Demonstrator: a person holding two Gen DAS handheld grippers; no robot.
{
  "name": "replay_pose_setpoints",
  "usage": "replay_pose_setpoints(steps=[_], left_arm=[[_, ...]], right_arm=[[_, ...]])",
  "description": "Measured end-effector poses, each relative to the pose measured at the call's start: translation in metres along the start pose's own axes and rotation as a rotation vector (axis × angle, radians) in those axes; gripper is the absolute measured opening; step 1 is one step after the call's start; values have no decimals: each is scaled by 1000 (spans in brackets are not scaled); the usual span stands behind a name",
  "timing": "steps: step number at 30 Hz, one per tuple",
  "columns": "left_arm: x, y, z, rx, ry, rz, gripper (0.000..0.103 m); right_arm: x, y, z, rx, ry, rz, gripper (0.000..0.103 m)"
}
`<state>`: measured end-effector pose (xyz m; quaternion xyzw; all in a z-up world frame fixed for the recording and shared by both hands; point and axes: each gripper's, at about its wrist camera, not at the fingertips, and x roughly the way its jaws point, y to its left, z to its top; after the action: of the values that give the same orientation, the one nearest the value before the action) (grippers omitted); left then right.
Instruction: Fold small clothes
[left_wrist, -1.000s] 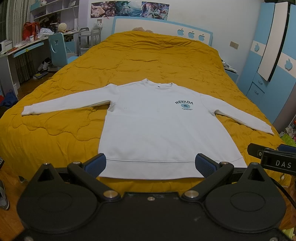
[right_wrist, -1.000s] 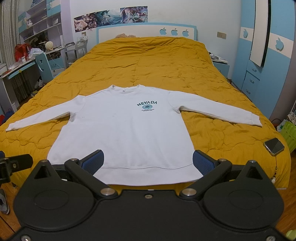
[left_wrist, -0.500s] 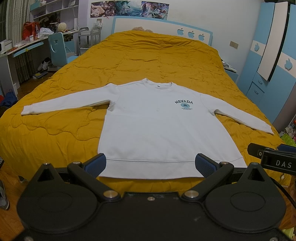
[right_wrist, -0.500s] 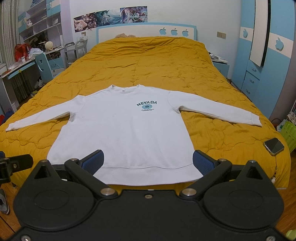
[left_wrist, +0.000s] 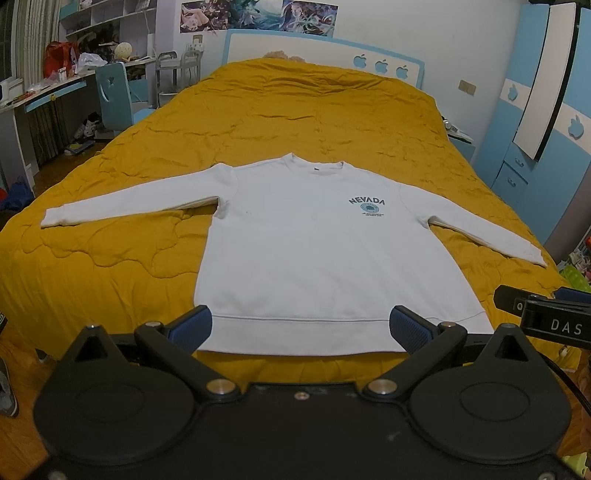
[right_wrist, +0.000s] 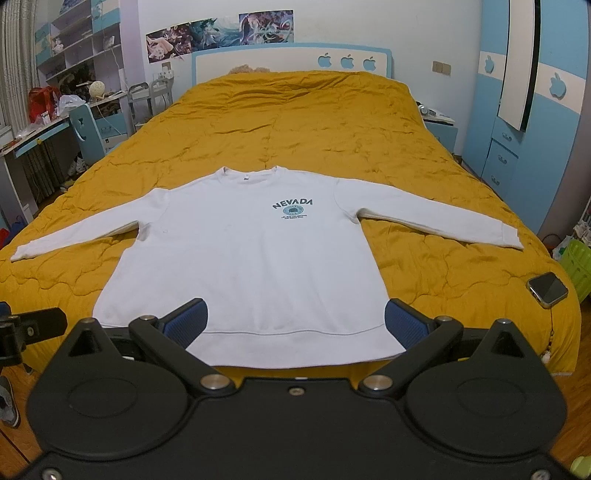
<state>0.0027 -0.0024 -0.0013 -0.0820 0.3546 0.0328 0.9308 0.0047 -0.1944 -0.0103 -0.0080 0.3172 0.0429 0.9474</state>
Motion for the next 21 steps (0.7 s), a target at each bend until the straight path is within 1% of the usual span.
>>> replay_pose_setpoints(steps=[3,6,11,14,16,17,19,20,21], left_arm=[[2,0,-1,0,4,0,103],[7,3,0,-6,9,-8,103],[19,26,4,-63,10,-40,103],[29,52,9,-124,-6,-40,103],[37,75,12,-184,-26,-37,103],[41,89,14,-219,-38,-38,103],[54,119,18,-303,-61,-42,103],[60,134,20,-340,-83,-39,103],[66,148,22,-370,-110,-35,103]], right_arm=[[1,-1,1,2,5,1,103],[11,-5,-7,5,9,4,103],[21,-3,-3,7,-4,21,103],[36,4,6,-36,-28,-2,103],[48,8,15,-49,-51,-15,103],[55,9,20,-49,-64,-7,103],[72,10,30,-36,-70,44,103],[84,11,36,-18,-57,75,103],[96,13,42,2,-33,78,103]])
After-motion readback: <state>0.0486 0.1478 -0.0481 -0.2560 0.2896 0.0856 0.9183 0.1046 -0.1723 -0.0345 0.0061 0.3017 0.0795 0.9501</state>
